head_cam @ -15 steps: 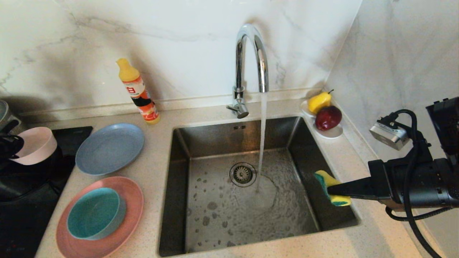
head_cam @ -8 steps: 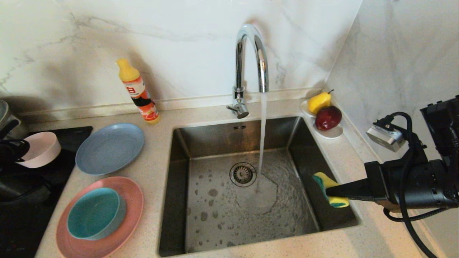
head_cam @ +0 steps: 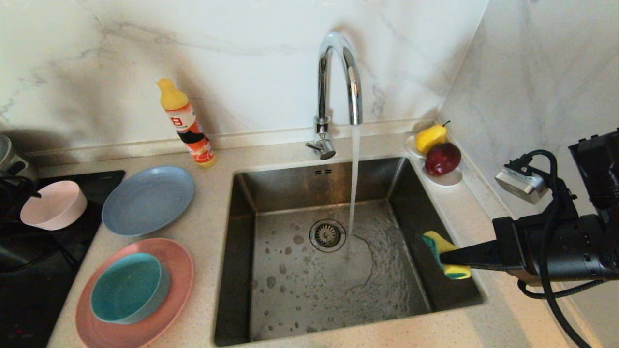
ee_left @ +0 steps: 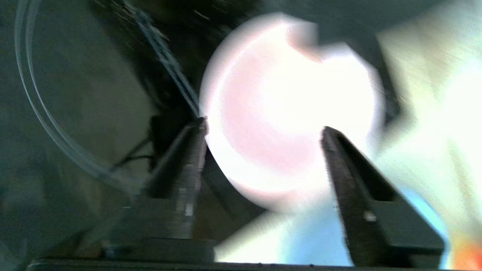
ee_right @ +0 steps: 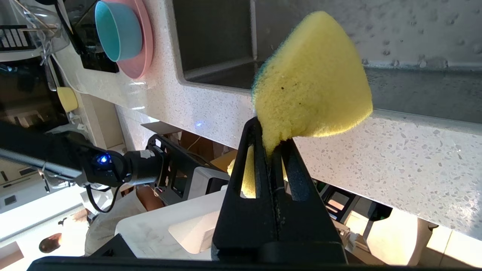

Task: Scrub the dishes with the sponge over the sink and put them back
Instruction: Place the bowl on the table, then wash the bowl

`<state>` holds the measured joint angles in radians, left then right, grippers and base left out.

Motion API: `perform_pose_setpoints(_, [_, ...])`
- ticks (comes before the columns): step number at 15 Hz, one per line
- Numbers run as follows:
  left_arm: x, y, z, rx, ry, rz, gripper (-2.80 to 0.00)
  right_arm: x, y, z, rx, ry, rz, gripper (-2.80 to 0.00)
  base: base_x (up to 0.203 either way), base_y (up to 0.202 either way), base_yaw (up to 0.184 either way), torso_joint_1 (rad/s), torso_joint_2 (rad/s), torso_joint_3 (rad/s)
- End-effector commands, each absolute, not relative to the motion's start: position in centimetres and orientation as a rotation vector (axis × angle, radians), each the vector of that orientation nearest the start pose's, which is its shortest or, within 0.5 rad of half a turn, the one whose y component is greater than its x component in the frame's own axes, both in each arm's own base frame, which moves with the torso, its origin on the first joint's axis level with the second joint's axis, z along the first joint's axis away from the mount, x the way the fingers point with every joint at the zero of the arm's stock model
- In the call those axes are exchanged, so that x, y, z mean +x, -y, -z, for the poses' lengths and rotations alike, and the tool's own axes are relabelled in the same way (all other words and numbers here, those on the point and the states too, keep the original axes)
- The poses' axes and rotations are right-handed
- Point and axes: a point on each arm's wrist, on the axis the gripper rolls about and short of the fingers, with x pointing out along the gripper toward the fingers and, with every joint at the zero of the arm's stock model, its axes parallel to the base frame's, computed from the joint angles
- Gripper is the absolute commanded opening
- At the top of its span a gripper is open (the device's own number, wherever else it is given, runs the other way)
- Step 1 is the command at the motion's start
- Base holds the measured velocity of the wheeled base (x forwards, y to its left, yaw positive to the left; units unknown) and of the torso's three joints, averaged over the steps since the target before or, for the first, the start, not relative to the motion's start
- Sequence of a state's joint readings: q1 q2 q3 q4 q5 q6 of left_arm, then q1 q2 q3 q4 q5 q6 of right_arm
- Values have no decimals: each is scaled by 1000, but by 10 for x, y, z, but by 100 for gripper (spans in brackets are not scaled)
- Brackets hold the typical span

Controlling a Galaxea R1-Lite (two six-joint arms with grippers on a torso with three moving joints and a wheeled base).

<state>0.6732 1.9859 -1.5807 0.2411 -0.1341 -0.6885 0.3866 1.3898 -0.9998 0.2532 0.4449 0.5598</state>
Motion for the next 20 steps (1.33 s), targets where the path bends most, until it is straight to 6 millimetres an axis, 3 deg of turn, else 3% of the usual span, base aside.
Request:
perform_pose_setpoints(1, [282,-219,-259,-884,-323,-649,0,196,-90,-240,531,-866,-599,-280,0,0,0,0,0,0])
perform_pose_setpoints(2, [268,-205,-275,-869,-317,-612,-280,196,-90,-241,531,-860,-600,-280,0,0,0,0,0,0])
perform_pose_setpoints(4, [239,-175,-295,-822,-382,-559,-280,195,-90,-240,531,-865,-598,-280,0,0,0,0,0,0])
perform_pose_setpoints(6, [210,-145,-300,-749,-505,-483,-280,196,-91,-238,528,-874,-596,-280,0,0,0,0,0,0])
perform_pose_setpoints(10, [168,-91,-272,-631,-726,-343,-280,197,-90,-235,531,-886,-588,-280,0,0,0,0,0,0])
perform_pose_setpoints(13, [149,-62,-245,-586,-846,-260,-280,196,-90,-233,530,-891,-584,-280,0,0,0,0,0,0])
perform_pose_setpoints(14, [146,-57,-235,-568,-888,-251,0,195,-90,-233,530,-888,-585,-280,0,0,0,0,0,0])
perform_pose_setpoints(17, [143,-54,-212,-534,-979,-239,0,195,-90,-231,529,-896,-581,-280,0,0,0,0,0,0])
perform_pose_setpoints(20, [152,-58,-194,-535,-1040,-250,0,196,-89,-231,532,-895,-576,-280,0,0,0,0,0,0])
